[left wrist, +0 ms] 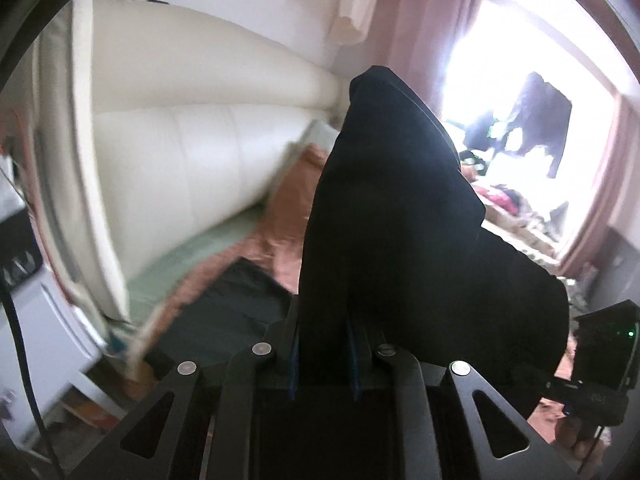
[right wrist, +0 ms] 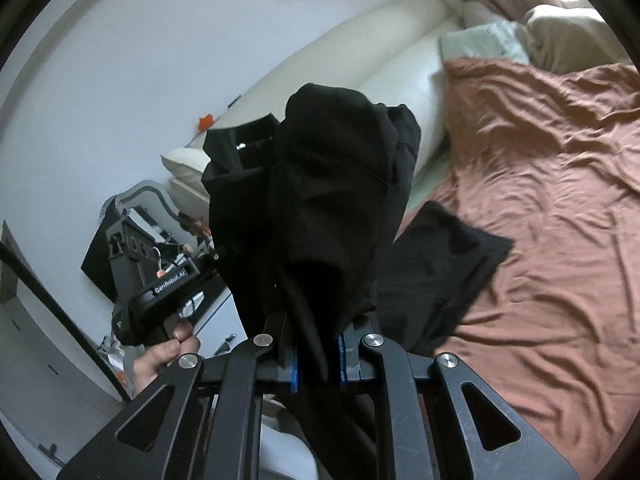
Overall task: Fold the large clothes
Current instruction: 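Carry the lifted shirt with both tools toward the bed corner by the headboard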
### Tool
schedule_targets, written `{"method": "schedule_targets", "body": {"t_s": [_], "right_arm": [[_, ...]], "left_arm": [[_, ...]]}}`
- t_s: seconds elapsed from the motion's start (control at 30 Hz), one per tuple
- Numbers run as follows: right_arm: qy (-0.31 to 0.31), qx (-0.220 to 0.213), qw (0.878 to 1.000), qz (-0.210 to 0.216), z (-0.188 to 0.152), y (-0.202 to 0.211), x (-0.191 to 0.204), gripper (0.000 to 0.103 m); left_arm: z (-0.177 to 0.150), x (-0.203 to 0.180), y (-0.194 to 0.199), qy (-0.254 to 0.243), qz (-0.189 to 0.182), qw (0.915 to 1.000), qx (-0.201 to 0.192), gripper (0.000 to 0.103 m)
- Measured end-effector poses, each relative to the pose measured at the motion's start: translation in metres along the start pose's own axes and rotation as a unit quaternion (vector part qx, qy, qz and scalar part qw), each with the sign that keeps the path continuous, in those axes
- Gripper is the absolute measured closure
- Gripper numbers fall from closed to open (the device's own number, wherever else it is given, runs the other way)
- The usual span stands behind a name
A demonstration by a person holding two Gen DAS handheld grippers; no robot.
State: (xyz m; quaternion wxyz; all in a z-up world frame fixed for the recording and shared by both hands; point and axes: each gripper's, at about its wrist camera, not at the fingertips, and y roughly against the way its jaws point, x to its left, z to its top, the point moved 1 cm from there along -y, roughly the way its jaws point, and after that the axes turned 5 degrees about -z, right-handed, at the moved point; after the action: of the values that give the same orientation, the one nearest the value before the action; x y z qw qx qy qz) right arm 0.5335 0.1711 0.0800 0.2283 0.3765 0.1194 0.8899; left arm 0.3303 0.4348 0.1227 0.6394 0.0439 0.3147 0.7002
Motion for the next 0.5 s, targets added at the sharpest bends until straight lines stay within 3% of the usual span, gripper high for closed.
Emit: {"method": "schedule_targets", "body": {"t_s": [0.3,0.5], "right_arm": [[-0.002,0.047,0.999,0.025,0.021,-0.114,0.018,0.093],[-0.015,0.073,0.997,0.029,0.038,-0.172,0.002,0.093]], "left_arm": [[0.042,0.055,-0.025,0.01,0.1,0.9946,0.024,0.085],[0.052,0.081,-0.071,0.017,0.13,0.9903,0.045,0.085]]}}
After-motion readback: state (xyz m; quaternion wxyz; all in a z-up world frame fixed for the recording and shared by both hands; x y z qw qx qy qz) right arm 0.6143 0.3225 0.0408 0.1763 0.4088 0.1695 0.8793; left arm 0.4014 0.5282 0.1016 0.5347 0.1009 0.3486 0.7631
